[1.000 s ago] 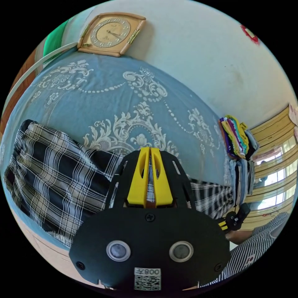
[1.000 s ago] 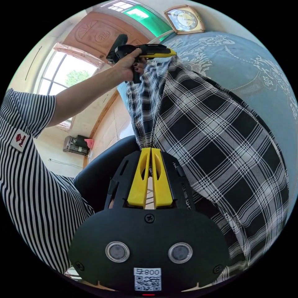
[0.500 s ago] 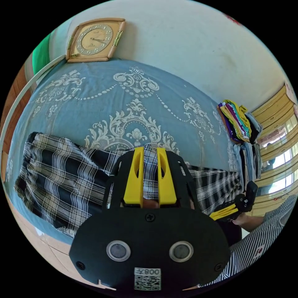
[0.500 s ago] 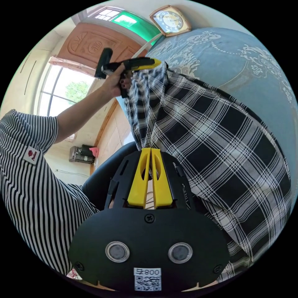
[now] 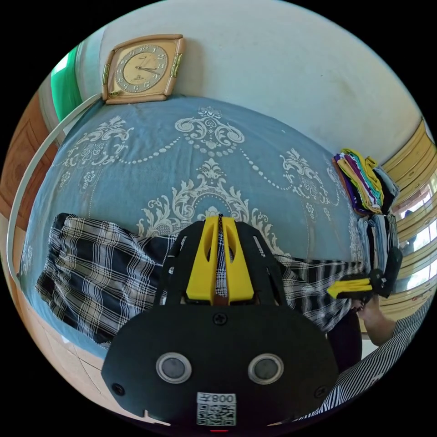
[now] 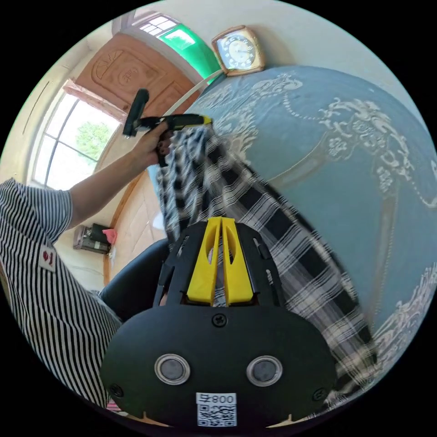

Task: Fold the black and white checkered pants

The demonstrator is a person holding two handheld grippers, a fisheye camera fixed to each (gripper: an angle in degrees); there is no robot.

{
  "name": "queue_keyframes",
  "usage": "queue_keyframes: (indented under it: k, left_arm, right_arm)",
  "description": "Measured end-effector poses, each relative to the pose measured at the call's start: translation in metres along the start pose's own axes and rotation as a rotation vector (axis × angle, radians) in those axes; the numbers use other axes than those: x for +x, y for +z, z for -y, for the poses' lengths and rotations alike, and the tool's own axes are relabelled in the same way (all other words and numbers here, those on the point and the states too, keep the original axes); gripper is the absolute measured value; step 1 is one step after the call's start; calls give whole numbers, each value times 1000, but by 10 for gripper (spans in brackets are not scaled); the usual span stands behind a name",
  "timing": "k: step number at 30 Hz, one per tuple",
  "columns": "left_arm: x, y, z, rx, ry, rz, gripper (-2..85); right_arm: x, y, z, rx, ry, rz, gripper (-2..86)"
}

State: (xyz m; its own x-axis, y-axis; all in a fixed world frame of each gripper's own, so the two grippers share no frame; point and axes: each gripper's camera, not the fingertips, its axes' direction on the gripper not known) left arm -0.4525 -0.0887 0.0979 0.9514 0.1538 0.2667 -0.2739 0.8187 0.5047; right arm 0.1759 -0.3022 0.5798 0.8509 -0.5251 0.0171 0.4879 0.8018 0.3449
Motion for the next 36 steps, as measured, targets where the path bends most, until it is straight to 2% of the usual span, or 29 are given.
queue_keyframes:
  k: [4, 8, 14, 18, 22, 27, 31, 36]
  left_arm:
    - [-6, 5, -8, -4, -15, -6, 22]
    - [-13, 11, -12, -10, -28, -31, 39]
    - [-29, -16, -40, 36, -73, -20, 68]
    - [-46, -40, -79, 45, -153, 40, 68]
    - [-75, -55, -132, 35, -324, 86, 66]
    - [-86, -37, -159, -106, -379, 182, 56]
    - [-77, -39, -172, -45, -379, 66, 57]
    - [-67, -12, -182, -101, -382, -26, 59]
  right_arm:
    - [7, 1, 22, 47, -1, -69, 13]
    - [3, 31, 34, -52, -32, -223, 13]
    - [6, 38, 36, -45, -50, -258, 1]
    - [11, 34, 35, -19, -10, -244, 1]
    - [6, 21, 25, 40, 4, -232, 3]
    - [-36, 28, 13, 22, -108, -44, 14]
    - [-91, 78, 2, -148, -273, 28, 45]
    - [-110, 119, -7, -256, -346, -17, 44]
